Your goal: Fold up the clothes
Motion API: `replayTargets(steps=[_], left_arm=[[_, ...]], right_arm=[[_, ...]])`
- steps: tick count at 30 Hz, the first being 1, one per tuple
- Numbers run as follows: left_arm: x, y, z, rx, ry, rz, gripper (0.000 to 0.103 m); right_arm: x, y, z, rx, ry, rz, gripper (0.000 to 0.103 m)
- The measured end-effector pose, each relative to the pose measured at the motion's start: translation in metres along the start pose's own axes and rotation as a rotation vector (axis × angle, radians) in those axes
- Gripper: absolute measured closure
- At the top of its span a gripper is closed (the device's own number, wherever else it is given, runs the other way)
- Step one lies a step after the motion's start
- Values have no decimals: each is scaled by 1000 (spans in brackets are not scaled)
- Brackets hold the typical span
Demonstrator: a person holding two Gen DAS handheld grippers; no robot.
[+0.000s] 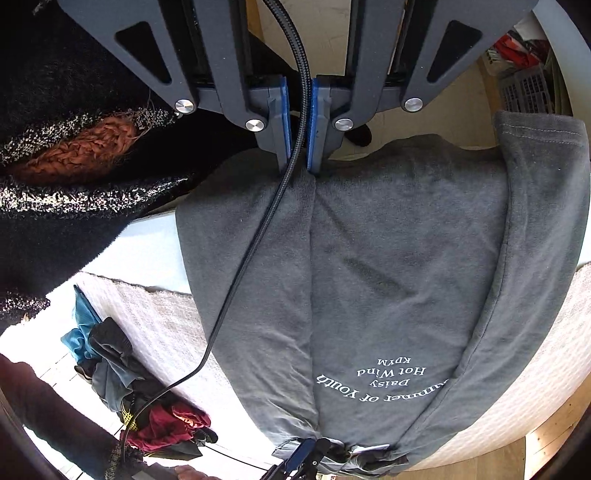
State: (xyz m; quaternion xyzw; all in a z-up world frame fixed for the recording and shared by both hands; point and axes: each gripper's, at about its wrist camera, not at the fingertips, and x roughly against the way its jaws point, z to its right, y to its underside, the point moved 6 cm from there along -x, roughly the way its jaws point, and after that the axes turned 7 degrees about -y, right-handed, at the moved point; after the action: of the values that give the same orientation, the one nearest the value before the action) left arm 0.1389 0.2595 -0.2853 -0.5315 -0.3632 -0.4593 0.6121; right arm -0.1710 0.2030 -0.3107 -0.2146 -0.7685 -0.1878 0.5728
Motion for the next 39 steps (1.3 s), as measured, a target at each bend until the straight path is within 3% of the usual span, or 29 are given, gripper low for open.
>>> replayTargets(steps=[3, 6, 13, 17, 19, 20, 22, 23, 26, 29, 32, 39], left_arm=[[4, 1, 0, -16, -2, 6, 98], [9, 4, -1, -17, -5, 15, 98], [16, 17, -14, 42, 5, 18, 98], [18, 25, -4, 23, 36, 22, 96], [17, 25, 1, -10, 47, 23, 80], [14, 24, 1, -23, 41, 18, 79], [8, 21, 0, -45, 28, 9, 79], [6, 19, -1, -52, 21, 8, 79], [-3, 14, 1, -96, 16, 3, 78], [-15, 11, 1, -117, 7, -8, 78], [-21, 7, 2, -79, 63, 1, 96], [-10, 11, 6, -58, 66, 14, 98]], right_arm=[[-5, 1, -2, 30, 26, 8, 72], [-3, 2, -4, 52, 21, 14, 96], [13, 1, 3, 17, -64, 59, 97], [18, 15, -29, 293, -13, 32, 92], [20, 36, -52, 504, -2, 2, 84], [21, 46, -62, 612, 11, -6, 81], [21, 64, -75, 782, 53, -37, 65], [20, 73, -81, 847, 72, -55, 64], [15, 101, -91, 972, 111, -108, 63], [11, 107, -86, 1070, 167, -121, 63], [7, 110, -84, 1171, 218, -115, 63], [-5, 120, -86, 1353, 221, -154, 64]])
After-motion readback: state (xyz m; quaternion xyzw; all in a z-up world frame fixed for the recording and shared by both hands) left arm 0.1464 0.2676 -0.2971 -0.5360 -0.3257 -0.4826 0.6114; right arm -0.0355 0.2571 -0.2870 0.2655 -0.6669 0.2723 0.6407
